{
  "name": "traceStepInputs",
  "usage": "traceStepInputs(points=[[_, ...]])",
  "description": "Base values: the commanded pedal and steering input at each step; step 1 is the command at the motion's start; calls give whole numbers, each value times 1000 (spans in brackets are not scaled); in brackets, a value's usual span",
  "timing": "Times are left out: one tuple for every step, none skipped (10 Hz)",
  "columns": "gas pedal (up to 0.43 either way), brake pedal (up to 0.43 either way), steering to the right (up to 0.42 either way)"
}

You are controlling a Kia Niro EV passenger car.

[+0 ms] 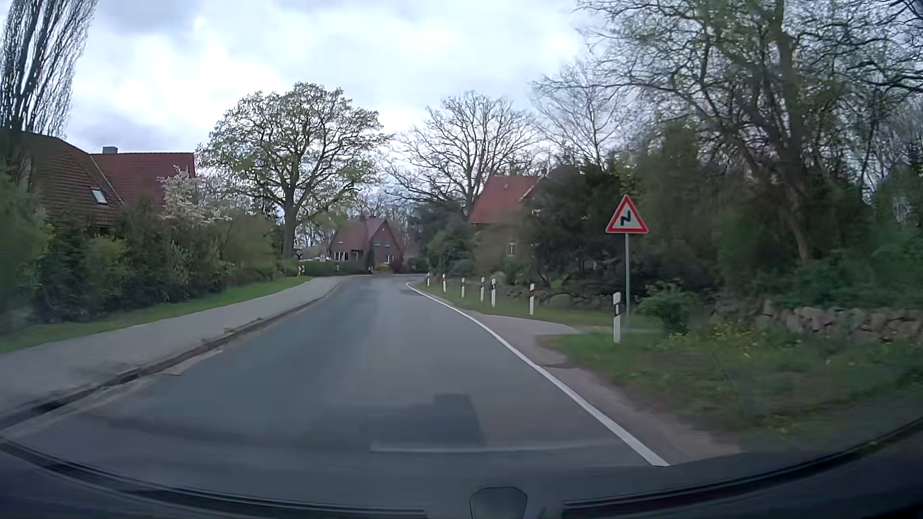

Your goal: Follow the waypoints while adhering to traffic rules and regulations

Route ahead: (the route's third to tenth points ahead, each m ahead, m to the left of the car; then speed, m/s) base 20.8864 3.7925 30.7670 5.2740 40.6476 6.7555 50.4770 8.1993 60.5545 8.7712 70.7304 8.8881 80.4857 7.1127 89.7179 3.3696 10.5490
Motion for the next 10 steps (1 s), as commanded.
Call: traceStepInputs(points=[[79, 0, -25], [79, 0, -25], [79, 0, -25], [79, 0, -26], [79, 0, -26], [87, 0, -27], [87, 0, -27], [87, 0, -27], [87, 0, -27], [87, 0, -27]])
